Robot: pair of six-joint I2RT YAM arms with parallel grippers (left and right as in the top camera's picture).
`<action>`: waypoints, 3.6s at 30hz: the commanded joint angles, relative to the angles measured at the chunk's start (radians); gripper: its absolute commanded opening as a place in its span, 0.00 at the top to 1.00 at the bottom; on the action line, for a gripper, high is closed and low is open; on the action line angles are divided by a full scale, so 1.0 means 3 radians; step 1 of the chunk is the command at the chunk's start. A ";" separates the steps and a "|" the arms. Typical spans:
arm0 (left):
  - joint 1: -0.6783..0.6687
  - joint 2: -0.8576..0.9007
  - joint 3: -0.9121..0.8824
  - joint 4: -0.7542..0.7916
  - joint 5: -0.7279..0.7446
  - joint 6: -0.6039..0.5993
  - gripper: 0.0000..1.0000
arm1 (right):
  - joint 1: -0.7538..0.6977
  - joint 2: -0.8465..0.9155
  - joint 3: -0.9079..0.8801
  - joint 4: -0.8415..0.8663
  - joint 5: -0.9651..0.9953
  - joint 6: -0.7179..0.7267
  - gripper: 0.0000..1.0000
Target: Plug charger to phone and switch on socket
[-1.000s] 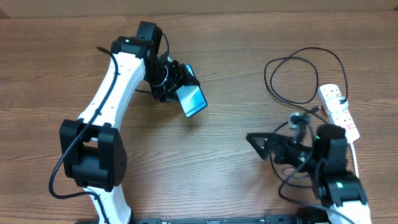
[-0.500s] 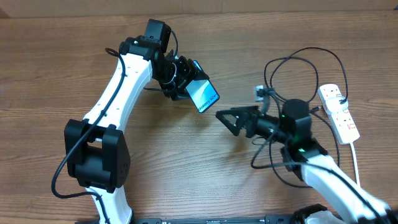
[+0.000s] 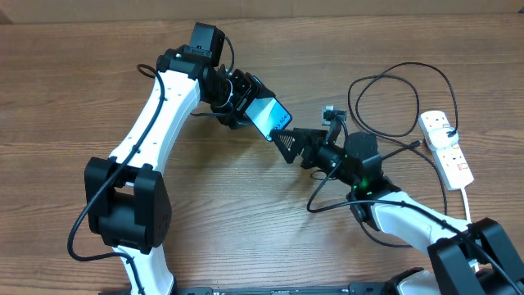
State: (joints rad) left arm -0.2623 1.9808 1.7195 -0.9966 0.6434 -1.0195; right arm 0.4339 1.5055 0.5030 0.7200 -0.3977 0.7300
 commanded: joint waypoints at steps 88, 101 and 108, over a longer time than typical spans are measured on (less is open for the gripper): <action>-0.0142 -0.0347 0.0590 0.0266 -0.0340 0.1078 0.00 | 0.0211 -0.0005 0.0033 0.0275 0.0290 0.1623 0.96; 0.0290 -0.1764 0.0820 -0.1087 -0.1859 0.1855 0.00 | 0.0057 -0.0005 0.0031 0.0056 -0.0862 0.2762 0.96; 0.0286 -0.2645 0.0819 -0.1442 -0.2209 0.1787 0.00 | 0.0058 -0.0005 0.0031 0.0064 -0.1090 0.3972 0.96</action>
State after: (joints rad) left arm -0.1703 1.2633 1.9591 -1.4090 0.0689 -0.4938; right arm 0.4576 1.5177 0.5064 0.7181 -0.6502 1.6970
